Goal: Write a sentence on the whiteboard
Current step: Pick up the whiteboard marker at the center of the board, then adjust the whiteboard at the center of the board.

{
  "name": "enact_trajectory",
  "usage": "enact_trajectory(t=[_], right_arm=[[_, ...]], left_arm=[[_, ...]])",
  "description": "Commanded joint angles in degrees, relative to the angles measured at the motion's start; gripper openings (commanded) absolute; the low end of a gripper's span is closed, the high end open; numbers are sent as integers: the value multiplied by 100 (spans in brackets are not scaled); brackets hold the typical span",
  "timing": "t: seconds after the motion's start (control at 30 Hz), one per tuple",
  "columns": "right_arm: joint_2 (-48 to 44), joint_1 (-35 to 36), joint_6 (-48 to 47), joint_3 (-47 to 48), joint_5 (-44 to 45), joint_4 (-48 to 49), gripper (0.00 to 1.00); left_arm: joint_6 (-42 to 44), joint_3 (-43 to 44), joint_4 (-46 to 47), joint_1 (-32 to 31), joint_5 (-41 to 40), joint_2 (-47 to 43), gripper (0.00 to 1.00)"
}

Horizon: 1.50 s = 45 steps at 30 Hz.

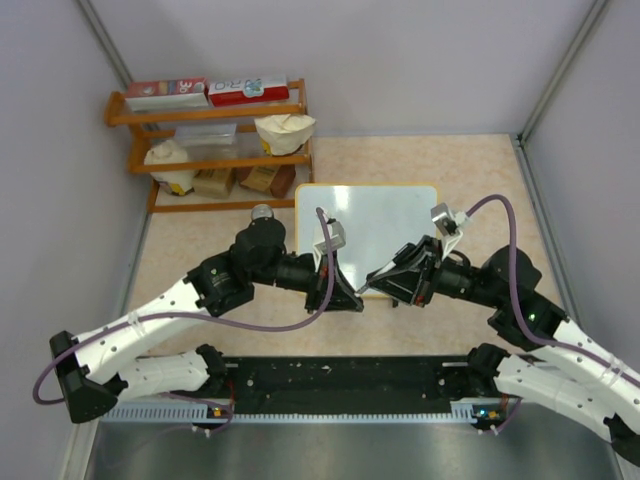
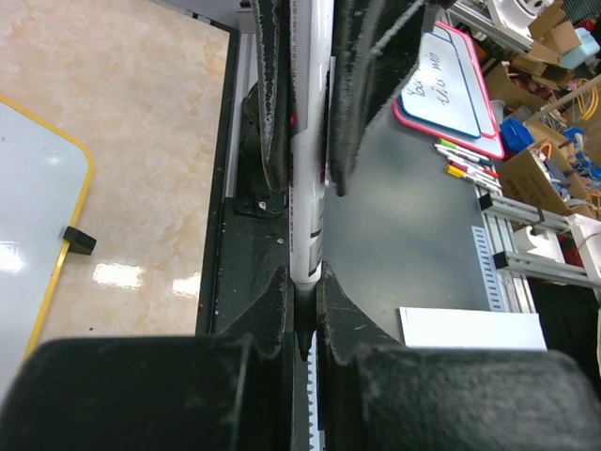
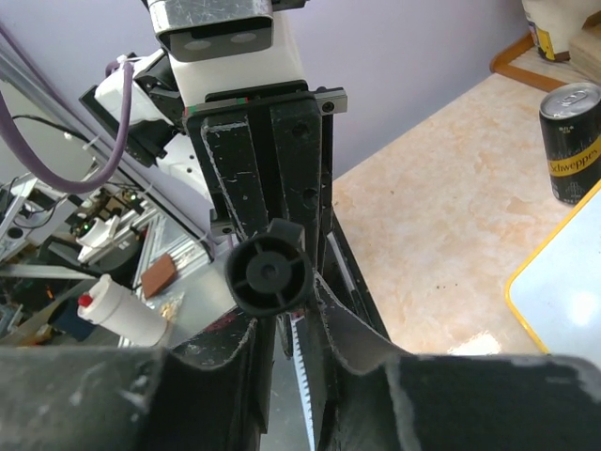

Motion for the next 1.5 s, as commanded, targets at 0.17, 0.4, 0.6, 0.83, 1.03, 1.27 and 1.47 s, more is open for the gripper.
enact_trajectory(t=[0.17,0.4,0.6,0.83,1.03,1.27,1.47], right_arm=[[-79,10,31,57,85,94,0],[-465,10,-127,-39,1245,-652,0],[-764,1,-101,-294,2353,-1225,0],[-958,10,-136,-637,2477,-1436,0],[-984,10,-259,-839,2644,-1489,0],[-1055,10,-312,-1007,2873,-1489,0],[-1002,10,-339,-998,2978,-1480,0]], left_arm=[[82,265,41,-4,65,-44,0],[-181,-156,-74,-4,-857,-465,77],[-813,-1088,-47,5,-2324,-1300,92],[-1790,-1861,-513,14,-4083,-1644,92],[-1984,-2003,-688,40,-5058,-1328,93],[-1931,-1889,-550,863,-4560,-739,94],[-1703,-2205,277,2174,-3277,-510,94]])
